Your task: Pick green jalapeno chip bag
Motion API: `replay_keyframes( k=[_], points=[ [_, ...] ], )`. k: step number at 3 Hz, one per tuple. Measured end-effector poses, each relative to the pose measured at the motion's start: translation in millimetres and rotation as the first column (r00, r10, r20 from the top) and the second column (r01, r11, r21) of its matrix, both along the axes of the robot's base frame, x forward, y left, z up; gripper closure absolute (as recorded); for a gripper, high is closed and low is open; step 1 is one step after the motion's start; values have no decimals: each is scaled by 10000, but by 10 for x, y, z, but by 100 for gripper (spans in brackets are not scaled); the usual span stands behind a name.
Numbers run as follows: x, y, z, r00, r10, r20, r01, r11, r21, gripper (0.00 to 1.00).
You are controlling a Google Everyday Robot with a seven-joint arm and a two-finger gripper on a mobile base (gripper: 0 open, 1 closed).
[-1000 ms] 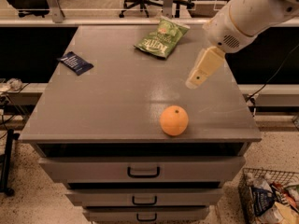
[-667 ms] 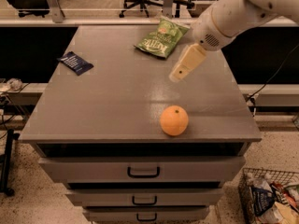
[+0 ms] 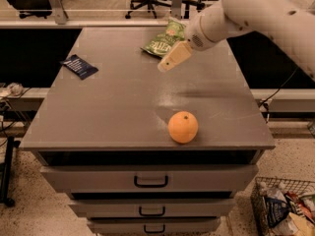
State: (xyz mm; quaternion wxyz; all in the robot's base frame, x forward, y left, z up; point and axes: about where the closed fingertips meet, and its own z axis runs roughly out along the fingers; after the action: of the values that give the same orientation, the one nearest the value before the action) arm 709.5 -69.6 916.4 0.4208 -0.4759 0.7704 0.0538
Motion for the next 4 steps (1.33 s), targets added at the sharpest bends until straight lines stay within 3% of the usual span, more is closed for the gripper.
replay_keyframes(
  k=[2,3,4],
  points=[
    [927,-57,-161,9875,-1408,716,1332,9859,1015,0],
    [1396,-79,-307,9801,-1841,737,1730,9754,1365,0],
    [1619,-70,-374,9791,-1918,679,1789,9704,1620,0]
  ],
)
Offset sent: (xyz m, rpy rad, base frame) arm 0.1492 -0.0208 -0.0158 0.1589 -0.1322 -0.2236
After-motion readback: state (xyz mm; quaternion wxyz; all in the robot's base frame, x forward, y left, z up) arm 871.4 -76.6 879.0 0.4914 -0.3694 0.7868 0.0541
